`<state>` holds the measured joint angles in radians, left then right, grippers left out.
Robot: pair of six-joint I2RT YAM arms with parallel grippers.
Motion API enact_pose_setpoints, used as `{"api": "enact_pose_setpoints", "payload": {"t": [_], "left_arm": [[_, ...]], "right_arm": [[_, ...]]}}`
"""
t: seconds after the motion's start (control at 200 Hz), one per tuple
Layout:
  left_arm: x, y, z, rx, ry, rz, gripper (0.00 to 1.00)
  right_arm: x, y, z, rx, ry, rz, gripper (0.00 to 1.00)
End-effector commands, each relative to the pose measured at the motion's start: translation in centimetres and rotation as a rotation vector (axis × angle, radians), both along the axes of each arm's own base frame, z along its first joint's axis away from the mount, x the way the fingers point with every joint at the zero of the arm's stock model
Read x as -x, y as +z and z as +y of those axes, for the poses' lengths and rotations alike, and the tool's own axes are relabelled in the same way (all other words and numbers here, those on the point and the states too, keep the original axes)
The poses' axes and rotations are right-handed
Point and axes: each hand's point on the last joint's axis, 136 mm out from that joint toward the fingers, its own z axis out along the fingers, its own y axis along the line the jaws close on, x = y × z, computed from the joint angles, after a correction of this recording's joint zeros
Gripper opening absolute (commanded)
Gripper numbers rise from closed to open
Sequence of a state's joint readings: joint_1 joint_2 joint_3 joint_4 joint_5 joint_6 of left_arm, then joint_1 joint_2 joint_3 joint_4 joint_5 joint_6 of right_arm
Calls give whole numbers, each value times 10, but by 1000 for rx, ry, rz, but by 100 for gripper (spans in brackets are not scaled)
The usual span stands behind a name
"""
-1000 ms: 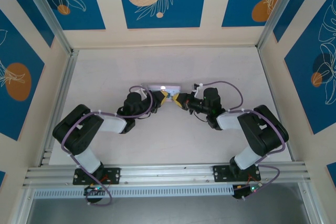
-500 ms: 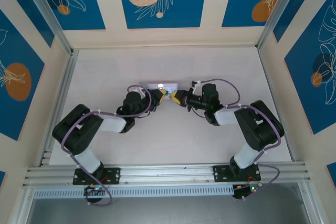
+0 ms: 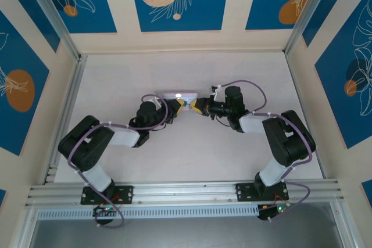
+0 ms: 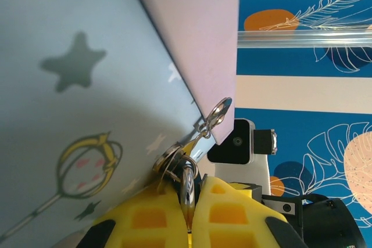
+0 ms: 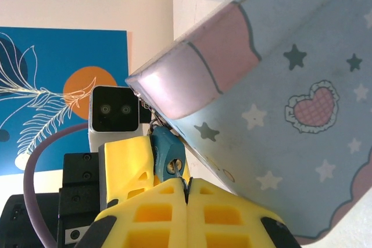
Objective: Unlock the padlock with the key
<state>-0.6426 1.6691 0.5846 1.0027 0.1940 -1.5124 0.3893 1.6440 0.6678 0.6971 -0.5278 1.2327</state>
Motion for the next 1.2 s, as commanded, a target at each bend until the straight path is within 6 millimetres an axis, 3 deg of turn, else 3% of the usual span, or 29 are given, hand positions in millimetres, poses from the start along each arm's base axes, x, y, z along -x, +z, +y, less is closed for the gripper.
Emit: {"api": "enact_pose_setpoints", "payload": {"t": [0.0, 0.345, 0.75, 1.195], "left_arm": [[22, 29, -23, 51, -139, -73, 0], [21, 29, -24, 57, -132, -72, 0], [23, 36, -24, 79, -135, -84, 0], [22, 42, -27, 114, -145, -79, 0]], "right_arm": [[-4, 23, 9, -22, 24, -81, 0], [5, 19, 33, -202, -2, 72, 0], [-13, 20, 17, -237, 0, 72, 0], [-17, 21, 24, -193, 78, 12, 0]]}}
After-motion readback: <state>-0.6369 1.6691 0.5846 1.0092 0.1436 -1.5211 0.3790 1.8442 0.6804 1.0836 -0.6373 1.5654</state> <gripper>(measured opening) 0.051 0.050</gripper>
